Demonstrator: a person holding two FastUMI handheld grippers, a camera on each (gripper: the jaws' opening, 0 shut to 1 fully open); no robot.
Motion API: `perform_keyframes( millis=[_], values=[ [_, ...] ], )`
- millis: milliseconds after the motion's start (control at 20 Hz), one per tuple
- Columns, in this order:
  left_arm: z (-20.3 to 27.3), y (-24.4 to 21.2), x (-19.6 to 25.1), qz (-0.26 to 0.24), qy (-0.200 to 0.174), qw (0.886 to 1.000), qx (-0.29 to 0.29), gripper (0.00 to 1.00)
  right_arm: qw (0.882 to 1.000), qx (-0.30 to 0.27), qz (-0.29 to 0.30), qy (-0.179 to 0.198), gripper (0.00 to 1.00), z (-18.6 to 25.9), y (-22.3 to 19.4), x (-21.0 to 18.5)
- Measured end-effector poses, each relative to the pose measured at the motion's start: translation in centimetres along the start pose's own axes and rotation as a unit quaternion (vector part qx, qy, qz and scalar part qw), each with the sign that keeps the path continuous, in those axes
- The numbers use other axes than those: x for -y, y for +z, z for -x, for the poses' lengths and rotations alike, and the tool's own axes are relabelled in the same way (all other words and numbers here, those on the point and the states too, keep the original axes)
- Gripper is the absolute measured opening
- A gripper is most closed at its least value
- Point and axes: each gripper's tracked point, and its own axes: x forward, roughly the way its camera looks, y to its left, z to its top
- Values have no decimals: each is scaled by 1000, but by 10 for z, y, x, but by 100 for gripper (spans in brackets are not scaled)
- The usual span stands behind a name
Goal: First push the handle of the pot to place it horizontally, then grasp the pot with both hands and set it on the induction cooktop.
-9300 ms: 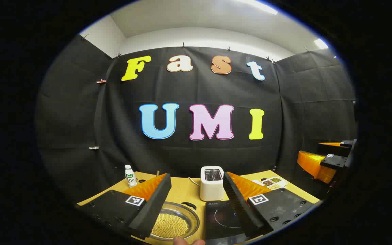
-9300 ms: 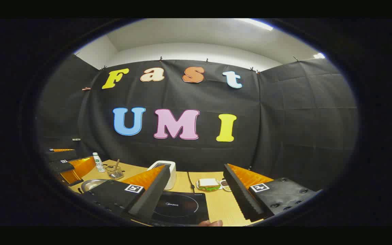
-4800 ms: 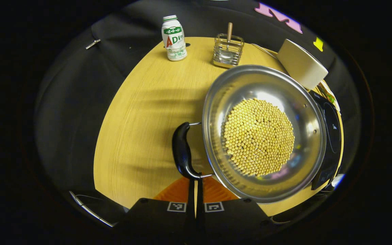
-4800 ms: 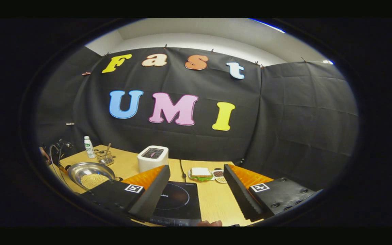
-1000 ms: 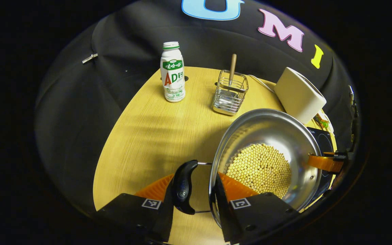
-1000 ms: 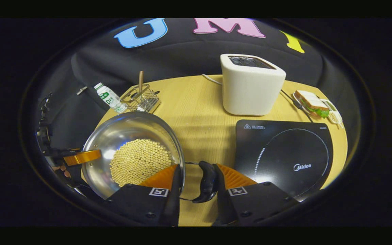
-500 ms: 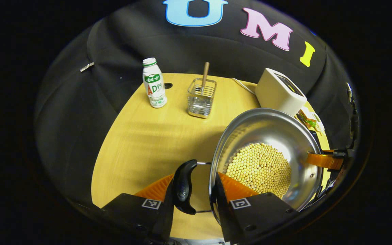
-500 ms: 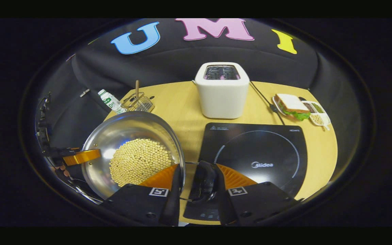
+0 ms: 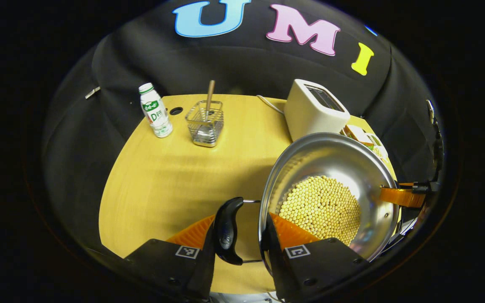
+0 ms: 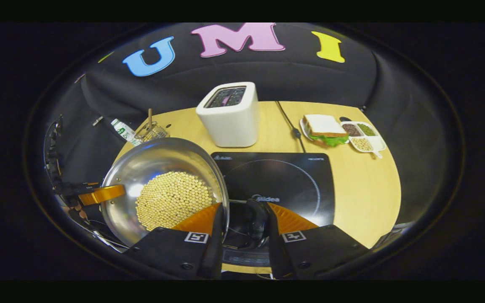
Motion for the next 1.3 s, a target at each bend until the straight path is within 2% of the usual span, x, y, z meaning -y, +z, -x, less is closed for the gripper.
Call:
perform_keyframes(
  millis=[450,700,1050,1300],
  values=[
    [-22,10,95,-24,-24,999,-4,59,999,4,-22,-26,48,15,1,93],
    [-38,18,128,-36,-31,999,-2,59,999,11,-34,-35,48,13,2,128],
    [-64,27,146,-46,-34,998,-5,59,998,10,-44,-41,48,-6,4,150],
    [-75,27,143,-40,-35,999,-10,59,998,10,-38,-42,48,-17,7,150]
  ],
)
